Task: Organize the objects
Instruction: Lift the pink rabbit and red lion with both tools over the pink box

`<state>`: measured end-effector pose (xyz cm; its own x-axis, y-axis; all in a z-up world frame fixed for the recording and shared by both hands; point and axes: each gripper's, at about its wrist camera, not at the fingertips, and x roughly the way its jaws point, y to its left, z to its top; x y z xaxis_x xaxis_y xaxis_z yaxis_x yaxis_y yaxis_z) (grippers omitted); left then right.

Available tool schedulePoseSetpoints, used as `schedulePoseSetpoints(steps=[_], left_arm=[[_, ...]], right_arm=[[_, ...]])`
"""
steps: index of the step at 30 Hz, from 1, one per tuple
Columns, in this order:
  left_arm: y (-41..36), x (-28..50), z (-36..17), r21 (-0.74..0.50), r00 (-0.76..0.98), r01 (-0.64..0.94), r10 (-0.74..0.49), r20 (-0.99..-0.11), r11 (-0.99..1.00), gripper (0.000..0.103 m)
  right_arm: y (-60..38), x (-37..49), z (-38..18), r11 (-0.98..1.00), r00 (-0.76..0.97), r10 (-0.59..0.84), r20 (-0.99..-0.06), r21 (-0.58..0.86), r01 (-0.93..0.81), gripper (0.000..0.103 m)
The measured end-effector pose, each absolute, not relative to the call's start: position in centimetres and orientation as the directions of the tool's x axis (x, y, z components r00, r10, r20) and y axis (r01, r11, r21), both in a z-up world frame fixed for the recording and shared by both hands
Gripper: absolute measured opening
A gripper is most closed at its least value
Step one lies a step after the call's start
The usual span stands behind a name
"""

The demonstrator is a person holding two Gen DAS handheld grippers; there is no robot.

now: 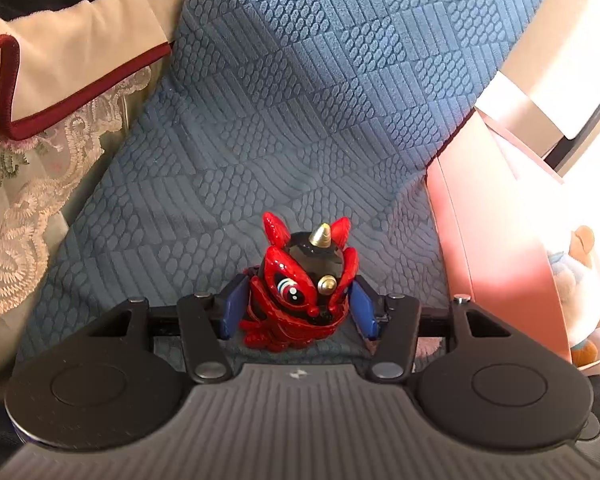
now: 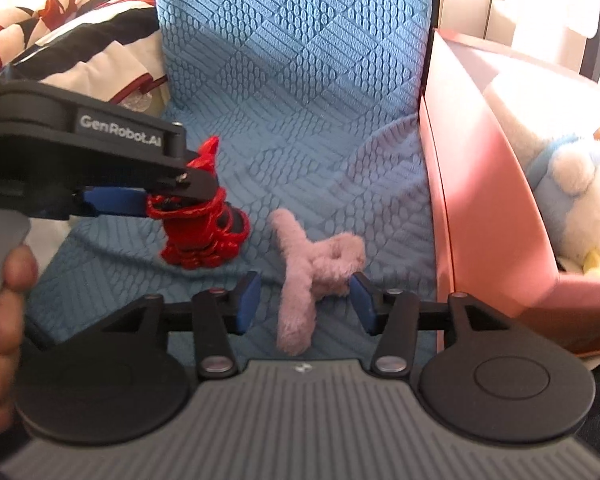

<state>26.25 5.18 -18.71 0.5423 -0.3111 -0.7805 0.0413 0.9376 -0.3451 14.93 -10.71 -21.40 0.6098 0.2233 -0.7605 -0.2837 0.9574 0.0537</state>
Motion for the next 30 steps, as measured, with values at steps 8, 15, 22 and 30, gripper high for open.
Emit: schedulePoseSetpoints(steps=[8,15,22,30], left_arm=[[5.7,26.6,-18.8,-0.355,0.540,0.021,-0.309,-0.783,0.935,0.061],[5.6,26.8,-18.8,-0.354,0.536,0.021,-0.309,-0.785,0.935,0.061],[5.8,26.9,-18.8,-0.360,0.536,0.016,-0.312,-0.785,0.933,0.061],[5.9,26.5,-18.7,-0.376,0.550,0.013,-0.321,-0.771,0.926,0.061]], right_arm=[[-10.0,16.1,-21.5,0.955,0.640,0.198,-0.742,-0.001,-0.297,0.052],[-9.3,17.2,-22.4,0.943,0.658,0.151,-0.738,-0.092,-0.319,0.060],[-9.6,18.5,-23.8,0.949,0.605,0.120,-0.788,-0.088,-0.303,0.060],[-10.0,18.5,-23.2,0.960,0.553,0.153,-0.819,-0.010,-0.279,0.049]])
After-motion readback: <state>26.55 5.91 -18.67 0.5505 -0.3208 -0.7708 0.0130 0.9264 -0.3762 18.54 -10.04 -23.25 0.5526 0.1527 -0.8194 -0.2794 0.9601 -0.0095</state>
